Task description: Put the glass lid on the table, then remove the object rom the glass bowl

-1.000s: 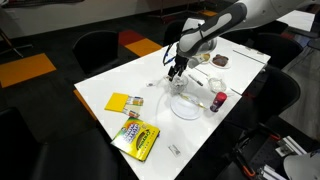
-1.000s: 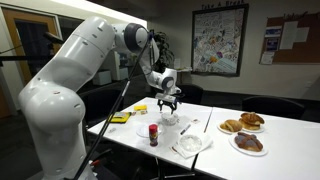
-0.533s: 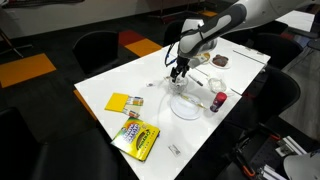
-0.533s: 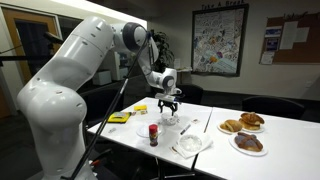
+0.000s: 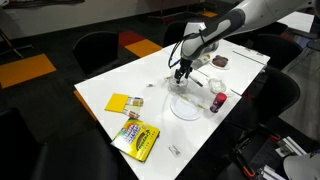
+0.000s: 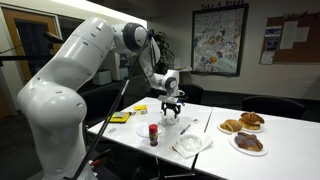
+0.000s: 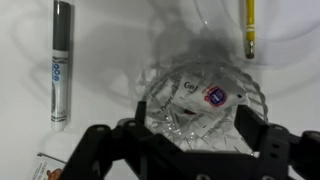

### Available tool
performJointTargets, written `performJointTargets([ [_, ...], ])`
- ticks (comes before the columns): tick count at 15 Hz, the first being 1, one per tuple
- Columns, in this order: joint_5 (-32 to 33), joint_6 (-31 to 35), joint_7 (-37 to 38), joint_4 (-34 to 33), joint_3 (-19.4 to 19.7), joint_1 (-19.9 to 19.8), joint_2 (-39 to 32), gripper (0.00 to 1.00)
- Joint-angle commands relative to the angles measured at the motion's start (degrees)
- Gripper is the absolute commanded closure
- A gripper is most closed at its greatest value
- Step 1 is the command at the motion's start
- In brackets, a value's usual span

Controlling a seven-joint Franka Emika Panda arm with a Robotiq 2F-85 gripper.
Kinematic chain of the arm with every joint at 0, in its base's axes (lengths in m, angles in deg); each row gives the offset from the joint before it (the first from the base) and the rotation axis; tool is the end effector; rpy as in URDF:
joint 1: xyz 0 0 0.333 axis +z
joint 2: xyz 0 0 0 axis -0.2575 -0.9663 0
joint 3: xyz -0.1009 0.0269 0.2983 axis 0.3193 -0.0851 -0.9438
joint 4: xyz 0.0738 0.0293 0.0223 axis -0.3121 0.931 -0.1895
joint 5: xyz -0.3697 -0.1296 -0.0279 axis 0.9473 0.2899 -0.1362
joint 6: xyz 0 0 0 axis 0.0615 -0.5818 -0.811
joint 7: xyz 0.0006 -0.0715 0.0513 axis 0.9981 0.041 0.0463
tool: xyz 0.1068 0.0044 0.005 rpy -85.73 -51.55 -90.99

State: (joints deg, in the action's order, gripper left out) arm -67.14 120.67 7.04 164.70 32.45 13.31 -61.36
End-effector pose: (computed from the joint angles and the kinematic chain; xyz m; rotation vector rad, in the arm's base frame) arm 0.6640 0.0086 0.1575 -3.0876 -0.2235 0.0506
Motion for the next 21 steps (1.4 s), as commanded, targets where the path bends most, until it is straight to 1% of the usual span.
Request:
performJointTargets([
  [1,1.25,0.45,0.60,0.00,0.82,0.30,-0.70,0.34],
  [2,1.35,0.46,0.58,-0.11,0.91,0.30,-0.81,0.37],
  [3,1.52,0.45,0.79,-0.27,0.97,0.55,-1.04,0.37],
  [4,1.62,0.41,0.84,-0.30,0.99,0.61,-1.13,0.36],
  [5,1.72,0.23,0.67,-0.38,0.97,0.54,-1.21,0.33],
  [6,1.80,-0.07,0.59,-0.54,0.97,0.53,-1.21,0.29],
  [8,2.02,-0.49,1.20,-0.95,0.93,1.28,-1.28,0.16],
  [9,2.14,-1.00,1.56,-1.34,0.90,1.79,-1.25,0.08],
  [10,2.16,-1.14,1.66,-1.48,0.83,2.10,-1.22,0.04],
  [11,2.20,-1.45,2.07,-1.78,0.79,2.65,-1.15,0.04],
  [12,2.25,-1.73,2.42,-2.14,0.75,3.12,-1.18,0.08],
  [13,2.31,-1.92,2.83,-2.50,0.73,3.59,-1.31,0.15],
  [14,2.31,-1.99,3.24,-2.66,0.72,4.02,-1.44,0.20],
  [15,2.31,-2.09,3.59,-2.77,0.70,4.44,-1.63,0.22],
  [16,2.31,-2.10,3.96,-2.80,0.70,4.81,-1.78,0.30],
  [18,2.40,-2.11,4.77,-2.70,0.84,5.46,-1.95,0.36],
  [19,2.44,-2.12,4.99,-2.56,0.93,5.53,-1.96,0.33],
  [20,2.42,-2.20,5.15,-2.29,1.01,5.50,-1.90,0.33],
  [21,2.48,-2.22,4.54,-1.29,1.33,4.73,-1.27,0.27],
])
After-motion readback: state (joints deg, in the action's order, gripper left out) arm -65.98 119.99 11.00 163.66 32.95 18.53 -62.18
